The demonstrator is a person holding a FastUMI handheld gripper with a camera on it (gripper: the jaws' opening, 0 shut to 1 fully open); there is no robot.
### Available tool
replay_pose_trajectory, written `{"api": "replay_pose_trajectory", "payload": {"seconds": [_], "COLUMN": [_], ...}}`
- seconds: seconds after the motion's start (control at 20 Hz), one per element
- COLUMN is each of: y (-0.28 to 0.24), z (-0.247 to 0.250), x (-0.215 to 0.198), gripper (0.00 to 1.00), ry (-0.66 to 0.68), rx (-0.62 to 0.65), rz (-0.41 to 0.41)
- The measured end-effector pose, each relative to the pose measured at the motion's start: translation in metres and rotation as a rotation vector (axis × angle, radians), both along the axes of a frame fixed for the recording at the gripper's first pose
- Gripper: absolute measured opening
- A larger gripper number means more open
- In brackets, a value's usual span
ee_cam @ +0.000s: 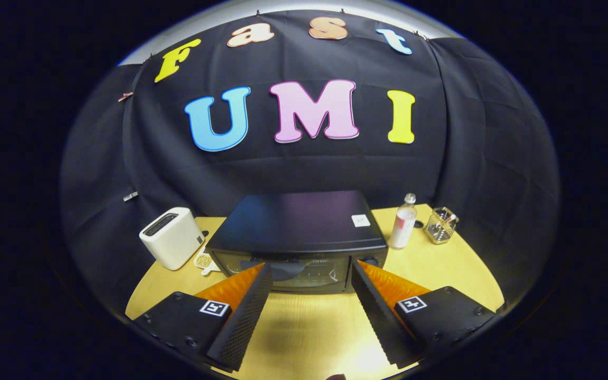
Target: Open the toaster oven, put the food inside, and close the toaster oven door.
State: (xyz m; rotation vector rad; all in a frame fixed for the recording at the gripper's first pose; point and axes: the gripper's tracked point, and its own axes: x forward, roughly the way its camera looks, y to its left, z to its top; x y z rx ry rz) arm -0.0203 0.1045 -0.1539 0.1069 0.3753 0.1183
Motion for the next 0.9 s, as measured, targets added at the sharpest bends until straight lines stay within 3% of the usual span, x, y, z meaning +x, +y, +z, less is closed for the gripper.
{"api": "replay_pose_trajectory", "payload": {"seconds": [0.35, 0.9], "y": [-0.071, -0.159], "z": [0.097, 0.172], "x": [0.003, 0.0], "gripper": [0.99, 0.99], "ry": [-0.205, -0.345], "rx": [-0.036, -0.054], "rz": [-0.048, -0.145]}}
